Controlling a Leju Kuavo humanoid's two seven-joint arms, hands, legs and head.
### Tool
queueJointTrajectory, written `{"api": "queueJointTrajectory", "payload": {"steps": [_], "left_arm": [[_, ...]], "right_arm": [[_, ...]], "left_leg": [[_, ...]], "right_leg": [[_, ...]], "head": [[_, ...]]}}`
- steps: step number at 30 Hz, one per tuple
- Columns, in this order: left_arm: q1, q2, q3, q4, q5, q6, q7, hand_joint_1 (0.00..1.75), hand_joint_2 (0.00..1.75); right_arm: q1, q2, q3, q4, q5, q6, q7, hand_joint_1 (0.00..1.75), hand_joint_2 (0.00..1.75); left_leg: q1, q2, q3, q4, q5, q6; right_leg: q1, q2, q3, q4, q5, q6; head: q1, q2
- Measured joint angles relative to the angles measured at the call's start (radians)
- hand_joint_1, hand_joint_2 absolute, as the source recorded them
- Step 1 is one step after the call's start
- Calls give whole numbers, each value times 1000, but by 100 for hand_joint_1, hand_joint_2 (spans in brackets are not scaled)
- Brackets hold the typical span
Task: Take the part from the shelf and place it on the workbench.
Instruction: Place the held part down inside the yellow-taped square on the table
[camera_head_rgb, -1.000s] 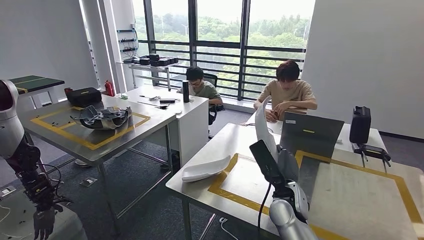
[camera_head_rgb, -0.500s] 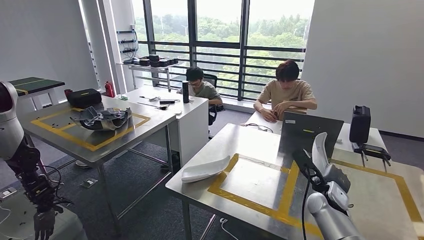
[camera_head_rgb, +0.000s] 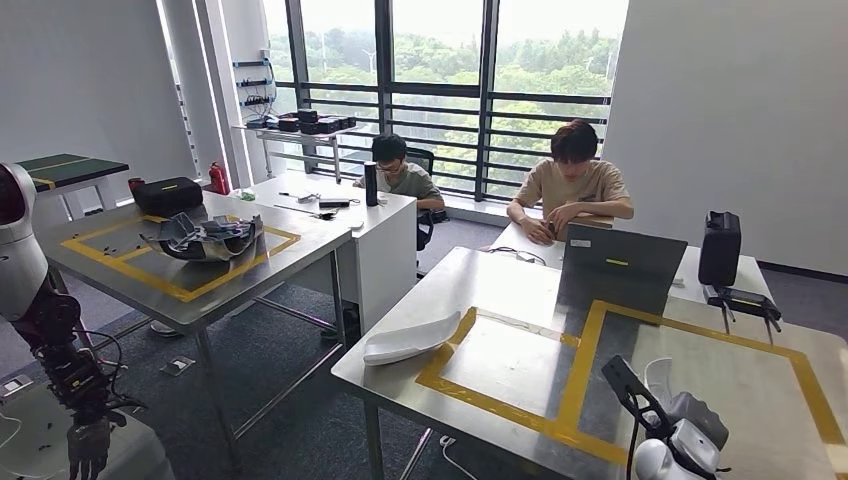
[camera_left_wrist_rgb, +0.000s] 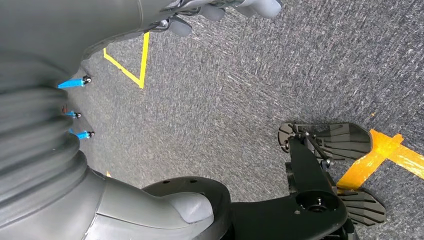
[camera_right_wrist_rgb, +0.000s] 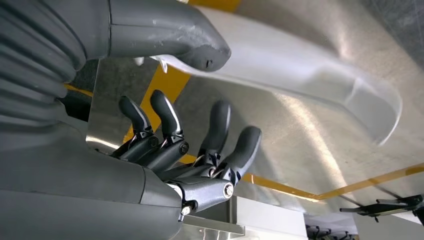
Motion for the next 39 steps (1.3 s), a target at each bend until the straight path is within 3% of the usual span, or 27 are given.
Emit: {"api": "queueJointTrajectory", "payload": {"steps": [2, 6, 18, 22, 26, 29, 31, 33, 35, 36, 39], "left_arm": [[0, 0, 0, 0, 5, 0, 3, 0, 175], [0, -1, 1, 1, 15, 2, 11, 0, 0], [0, -2, 1, 2, 8, 14, 29, 0, 0], [0, -1, 2, 2, 3, 22, 34, 0, 0], [3, 4, 4, 2, 15, 29, 33, 0, 0], [6, 8, 10, 2, 23, 30, 30, 0, 0], [8, 8, 12, 3, 25, 31, 28, 0, 0], [11, 9, 13, 3, 27, 32, 27, 0, 0], [16, 10, 14, 3, 28, 33, 27, 0, 0], [17, 10, 15, 3, 29, 34, 27, 0, 0], [20, 13, 22, 3, 40, 38, 25, 0, 0]], "right_arm": [[0, -1, 0, 2, 1, 6, 1, 0, 0], [0, -3, -3, 5, 4, 10, -1, 0, 0], [14, -8, -35, 7, 2, -13, -86, 0, 0], [18, 9, -71, 0, -48, -22, -267, 0, 0], [19, 72, -105, -45, -110, 0, -476, 0, 0], [20, 118, -111, -90, -133, 16, -534, 0, 0], [20, 131, -115, -108, -137, 18, -541, 0, 0], [24, 135, -120, -117, -139, 19, -542, 0, 0], [32, 138, -123, -122, -141, 22, -542, 0, 0], [36, 140, -124, -124, -144, 26, -549, 0, 0], [39, 156, -124, -142, -159, 55, -612, 0, 0]], "left_leg": [[0, 0, 0, 0, 0, 0], [0, 0, 0, 0, 0, 0], [-1, 0, -1, 1, 0, 1], [-4, 0, -6, 2, -2, 3], [-8, 1, -9, 2, -3, 8], [-3, 1, 2, -13, 8, 17], [5, -1, 12, -29, 19, 25], [7, -4, 13, -32, 21, 28], [8, -5, 14, -30, 20, 26], [10, -5, 14, -28, 19, 23], [17, -5, 9, -11, 5, 1]], "right_leg": [[0, 0, 0, 0, 0, 0], [0, 0, 0, 0, 0, 0], [-1, 0, 0, 0, 0, 1], [-5, -1, 1, -1, 1, 2], [-8, 0, 1, -2, 2, 5], [-8, 0, 1, -2, 1, 13], [-9, 5, -22, 50, -32, 20], [-16, 10, -83, 173, -89, 29], [-24, 11, -135, 264, -106, 38], [-29, 11, -137, 256, -87, 42], [-41, 2, -58, 84, 7, 54]], "head": [[0, 0], [0, 0], [0, 0], [0, 0], [0, 0], [0, 0], [0, 0], [0, 0], [0, 0], [0, 0], [0, 0]]}}
